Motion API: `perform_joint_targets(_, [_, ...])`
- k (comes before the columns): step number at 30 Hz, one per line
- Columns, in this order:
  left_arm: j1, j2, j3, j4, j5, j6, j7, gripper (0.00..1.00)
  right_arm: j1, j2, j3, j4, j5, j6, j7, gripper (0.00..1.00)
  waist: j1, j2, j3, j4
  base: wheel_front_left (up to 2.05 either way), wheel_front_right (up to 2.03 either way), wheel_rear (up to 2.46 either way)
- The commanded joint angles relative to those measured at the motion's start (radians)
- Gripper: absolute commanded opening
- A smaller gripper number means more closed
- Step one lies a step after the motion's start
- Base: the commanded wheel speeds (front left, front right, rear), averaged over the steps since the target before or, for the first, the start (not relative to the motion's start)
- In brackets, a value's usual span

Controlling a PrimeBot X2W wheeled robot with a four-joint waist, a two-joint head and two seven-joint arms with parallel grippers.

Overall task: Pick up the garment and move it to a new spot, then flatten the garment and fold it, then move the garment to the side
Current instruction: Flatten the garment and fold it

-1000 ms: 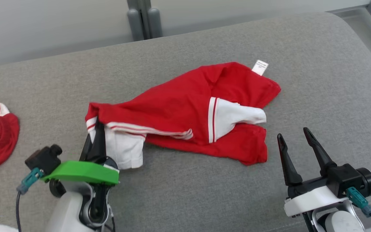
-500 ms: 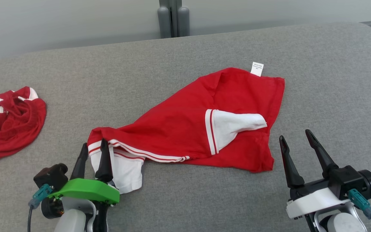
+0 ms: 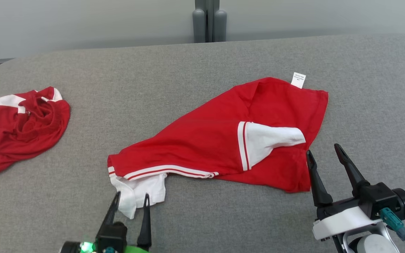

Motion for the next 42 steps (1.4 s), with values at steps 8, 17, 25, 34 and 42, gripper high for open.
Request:
perform_joint_targets(8, [-0.019, 0.013, -0.032, 0.197, 0.062, 0.063, 0.016, 1.00, 0.010, -0.003, -0.005, -0.002, 0.006, -0.001, 0.000, 1.00, 0.0000, 0.0000, -0.011, -0.007, 0.00, 0.00, 0.00])
perform_joint_targets(17, [-0.088, 0.034, -0.028, 0.296, 0.054, 0.059, 0.014, 0.00, 0.010, 0.001, -0.007, 0.003, 0.007, -0.001, 0.000, 1.00, 0.0000, 0.0000, 0.004, -0.026, 0.00, 0.00, 0.00])
perform_joint_targets(25, [-0.064, 0.031, -0.037, 0.240, 0.004, 0.008, 0.010, 0.00, 0.022, 0.001, -0.026, -0.001, 0.007, -0.001, 0.000, 1.00, 0.0000, 0.0000, 0.013, -0.013, 0.00, 0.00, 0.00])
perform_joint_targets(34, [0.053, 0.010, 0.037, -0.014, -0.351, -0.177, 0.123, 0.00, 0.042, -0.005, -0.053, 0.013, 0.009, -0.001, 0.000, 1.00, 0.0000, 0.0000, 0.026, 0.048, 0.00, 0.00, 0.00])
perform_joint_targets(42, [0.106, 0.010, 0.104, -0.161, -0.580, -0.199, 0.155, 0.00, 0.029, -0.032, -0.029, 0.148, 0.248, -0.001, 0.000, 1.00, 0.0000, 0.0000, 0.033, 0.087, 0.00, 0.00, 0.00])
